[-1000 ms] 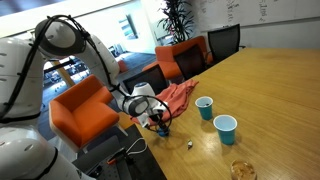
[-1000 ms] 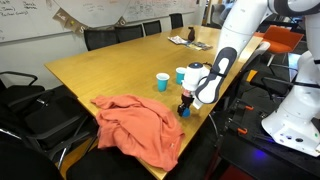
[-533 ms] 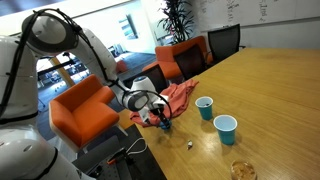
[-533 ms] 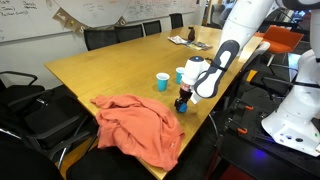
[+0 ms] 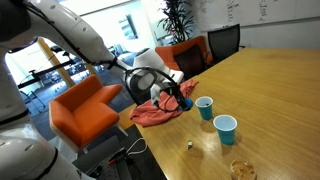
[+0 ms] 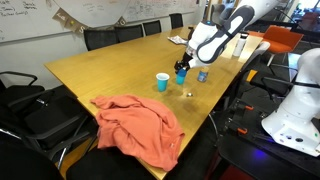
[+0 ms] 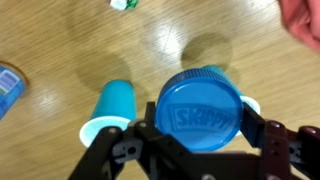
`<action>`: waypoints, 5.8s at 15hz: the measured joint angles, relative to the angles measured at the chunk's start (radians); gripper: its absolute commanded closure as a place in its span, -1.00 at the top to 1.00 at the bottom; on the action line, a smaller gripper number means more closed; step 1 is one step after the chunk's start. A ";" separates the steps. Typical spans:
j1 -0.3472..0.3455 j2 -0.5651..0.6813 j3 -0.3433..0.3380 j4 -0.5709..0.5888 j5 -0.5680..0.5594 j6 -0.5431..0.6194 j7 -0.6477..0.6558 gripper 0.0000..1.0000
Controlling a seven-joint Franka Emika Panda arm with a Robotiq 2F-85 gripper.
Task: Put the lid on the peanut butter jar
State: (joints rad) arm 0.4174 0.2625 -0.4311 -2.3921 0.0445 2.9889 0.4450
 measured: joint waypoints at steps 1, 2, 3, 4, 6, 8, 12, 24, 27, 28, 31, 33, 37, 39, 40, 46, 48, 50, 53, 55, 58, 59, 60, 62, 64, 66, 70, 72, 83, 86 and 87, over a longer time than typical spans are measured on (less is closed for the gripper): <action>0.013 -0.004 -0.057 0.014 -0.027 -0.010 0.033 0.09; 0.023 -0.003 -0.108 0.027 -0.051 -0.022 0.064 0.09; 0.031 -0.001 -0.152 0.038 -0.070 -0.035 0.094 0.09; 0.037 0.001 -0.189 0.046 -0.081 -0.051 0.119 0.09; 0.038 0.008 -0.240 0.056 -0.083 -0.084 0.155 0.09; 0.035 0.011 -0.273 0.057 -0.081 -0.127 0.178 0.09; -0.048 -0.001 -0.210 0.057 -0.106 -0.179 0.191 0.59; -0.237 0.040 -0.104 0.108 -0.148 -0.172 0.275 0.09; -0.321 0.084 -0.085 0.166 -0.137 -0.185 0.287 0.09; -0.349 0.099 -0.076 0.188 -0.130 -0.198 0.287 0.09; -0.424 0.143 -0.031 0.252 -0.089 -0.269 0.285 0.09; -0.471 0.174 0.004 0.291 -0.058 -0.311 0.283 0.09; -0.538 0.220 0.051 0.331 -0.010 -0.335 0.277 0.09; -0.558 0.229 0.058 0.333 0.009 -0.335 0.268 0.09; -0.567 0.229 0.059 0.333 0.018 -0.335 0.263 0.09; -0.597 0.229 0.063 0.333 0.058 -0.336 0.244 0.09; -0.598 0.231 0.066 0.333 0.059 -0.340 0.244 0.09; -0.598 0.234 0.071 0.333 0.059 -0.343 0.244 0.09; -0.598 0.237 0.073 0.333 0.059 -0.345 0.244 0.09; -0.600 0.240 0.071 0.333 0.059 -0.345 0.244 0.09; -0.605 0.241 0.068 0.333 0.059 -0.347 0.244 0.09; -0.606 0.241 0.068 0.333 0.059 -0.347 0.244 0.09; -0.606 0.242 0.067 0.333 0.059 -0.348 0.244 0.09; -0.606 0.244 0.067 0.333 0.059 -0.354 0.244 0.09; -0.606 0.246 0.067 0.333 0.059 -0.364 0.244 0.09; -0.606 0.250 0.067 0.333 0.059 -0.372 0.244 0.09; -0.614 0.255 0.073 0.334 0.066 -0.373 0.244 0.09; -0.620 0.255 0.077 0.334 0.080 -0.373 0.244 0.09; -0.638 0.255 0.087 0.340 0.142 -0.372 0.244 0.09; -0.639 0.255 0.089 0.343 0.144 -0.372 0.244 0.09; -0.641 0.255 0.092 0.343 0.145 -0.372 0.244 0.09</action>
State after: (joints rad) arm -0.2234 0.5174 -0.3390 -2.0489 0.1890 2.6168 0.6889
